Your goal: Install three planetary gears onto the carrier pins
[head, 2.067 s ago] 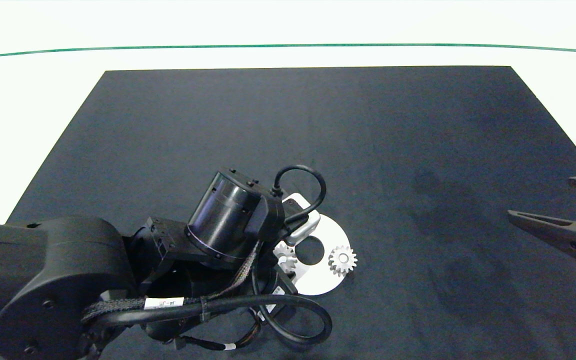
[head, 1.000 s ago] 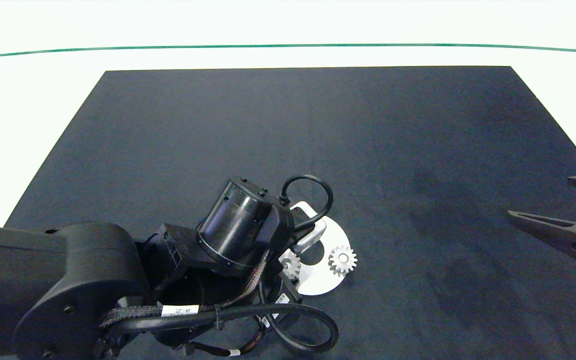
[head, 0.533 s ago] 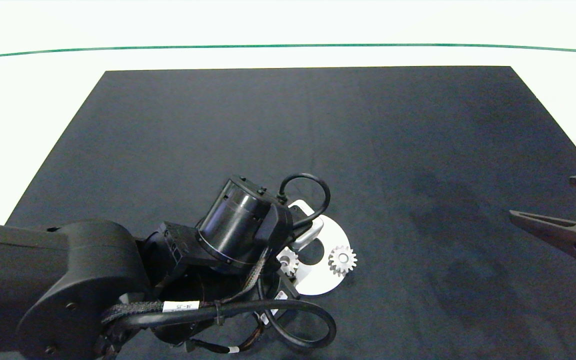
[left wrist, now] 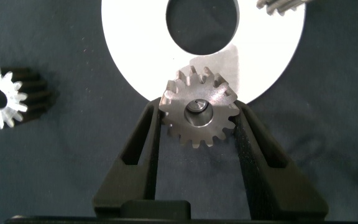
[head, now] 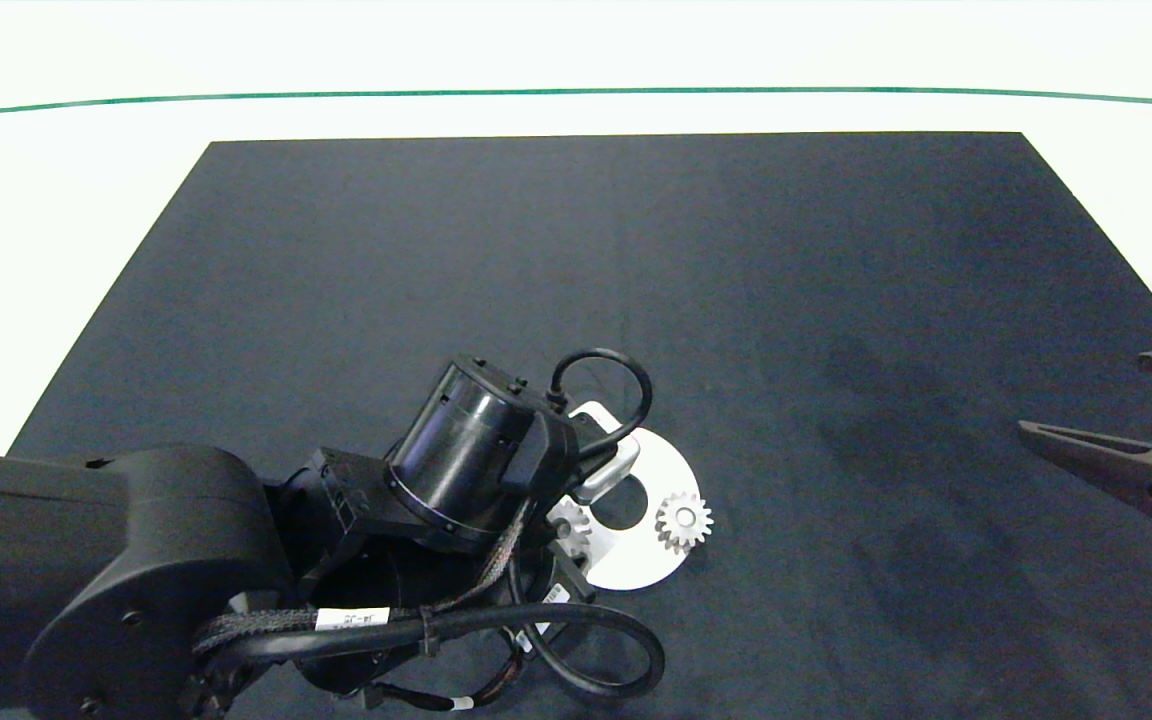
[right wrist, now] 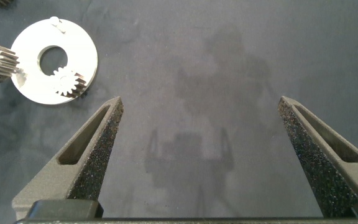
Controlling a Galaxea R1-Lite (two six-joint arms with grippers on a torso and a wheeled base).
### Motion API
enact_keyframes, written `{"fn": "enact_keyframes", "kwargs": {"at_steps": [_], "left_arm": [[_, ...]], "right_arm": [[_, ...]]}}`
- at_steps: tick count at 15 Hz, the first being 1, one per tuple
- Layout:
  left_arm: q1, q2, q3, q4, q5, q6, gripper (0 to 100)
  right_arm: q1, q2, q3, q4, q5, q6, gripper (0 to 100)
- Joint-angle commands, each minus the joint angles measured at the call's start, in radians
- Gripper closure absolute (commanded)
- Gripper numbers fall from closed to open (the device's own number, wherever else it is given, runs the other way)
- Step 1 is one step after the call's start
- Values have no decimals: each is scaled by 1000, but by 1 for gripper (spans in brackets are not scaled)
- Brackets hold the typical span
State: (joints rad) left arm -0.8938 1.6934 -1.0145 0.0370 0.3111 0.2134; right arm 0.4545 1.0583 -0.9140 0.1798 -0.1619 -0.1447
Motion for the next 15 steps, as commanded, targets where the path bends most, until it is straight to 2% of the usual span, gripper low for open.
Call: {"fn": "enact_keyframes", "kwargs": {"at_steps": [1,2,3,11,13,15], "left_arm": [[-2,-3,4,-29,39,-14,78],[-2,-3,4,-43,40,-9,78],[-2,-4,5,-45,40,-9,0],[-2,-6,7,-48,40,-12,0],[39,-60,-65,-39,40,-51,0],[128,-77,-147,-16,39,-75,0]], "right_arm": [[0,0,0,1,-1,-1,0],[1,0,0,1,-1,-3,0],[1,2,0,1,-1,-1,0],[1,2,0,1,-1,-3,0],[1,-1,0,1,-1,-1,0],[1,-1,0,1,-1,-1,0]]}}
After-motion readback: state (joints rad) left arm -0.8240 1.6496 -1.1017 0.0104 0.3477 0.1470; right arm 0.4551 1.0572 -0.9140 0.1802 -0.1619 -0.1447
